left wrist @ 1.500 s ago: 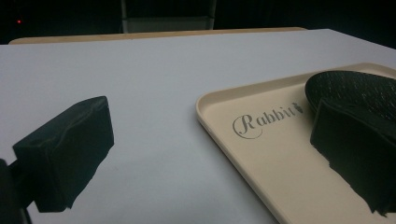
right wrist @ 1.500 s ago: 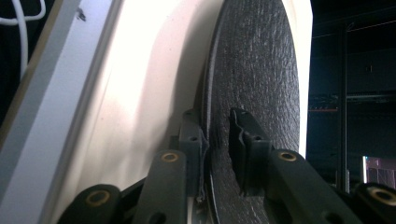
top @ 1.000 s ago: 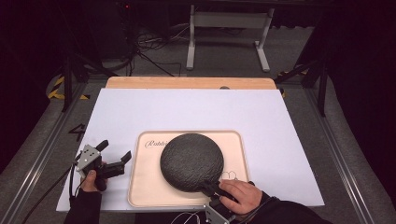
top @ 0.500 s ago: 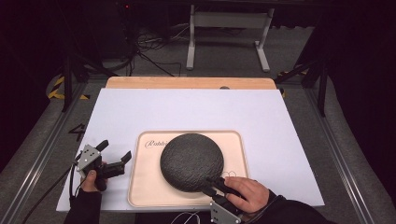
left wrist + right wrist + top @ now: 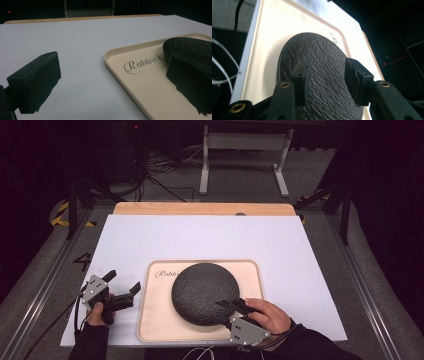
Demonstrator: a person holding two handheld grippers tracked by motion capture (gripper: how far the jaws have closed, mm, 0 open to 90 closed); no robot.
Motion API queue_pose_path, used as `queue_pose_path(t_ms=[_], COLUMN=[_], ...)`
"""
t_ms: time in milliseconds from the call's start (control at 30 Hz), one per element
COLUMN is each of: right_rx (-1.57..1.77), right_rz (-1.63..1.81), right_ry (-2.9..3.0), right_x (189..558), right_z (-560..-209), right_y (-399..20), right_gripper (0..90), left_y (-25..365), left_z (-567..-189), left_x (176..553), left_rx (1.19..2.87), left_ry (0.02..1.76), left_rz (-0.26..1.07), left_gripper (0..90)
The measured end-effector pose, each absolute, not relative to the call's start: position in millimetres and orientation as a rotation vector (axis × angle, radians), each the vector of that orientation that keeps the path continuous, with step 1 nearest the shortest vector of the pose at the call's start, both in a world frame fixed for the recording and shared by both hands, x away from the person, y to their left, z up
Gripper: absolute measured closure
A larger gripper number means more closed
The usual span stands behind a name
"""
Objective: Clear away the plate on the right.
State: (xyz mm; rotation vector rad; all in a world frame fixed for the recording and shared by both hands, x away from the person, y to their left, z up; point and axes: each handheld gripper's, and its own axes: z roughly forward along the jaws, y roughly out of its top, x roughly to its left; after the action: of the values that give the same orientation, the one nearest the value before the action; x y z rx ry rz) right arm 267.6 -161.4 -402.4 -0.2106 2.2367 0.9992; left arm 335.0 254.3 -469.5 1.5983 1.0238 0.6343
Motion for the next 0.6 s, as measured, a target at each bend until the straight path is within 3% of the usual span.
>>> queue_pose_path(t_ms=[600], right_rx=[0.155], right_rz=[1.362], right_ry=[2.225], right_x=[296], right_z=[-386], right_y=[-187], right_gripper=[40.6], left_y=[255], left_z=[-469], left_x=[335], left_rx=[1.61], left_ry=[0.996], left_rz=[0.618], left_gripper=[0.3])
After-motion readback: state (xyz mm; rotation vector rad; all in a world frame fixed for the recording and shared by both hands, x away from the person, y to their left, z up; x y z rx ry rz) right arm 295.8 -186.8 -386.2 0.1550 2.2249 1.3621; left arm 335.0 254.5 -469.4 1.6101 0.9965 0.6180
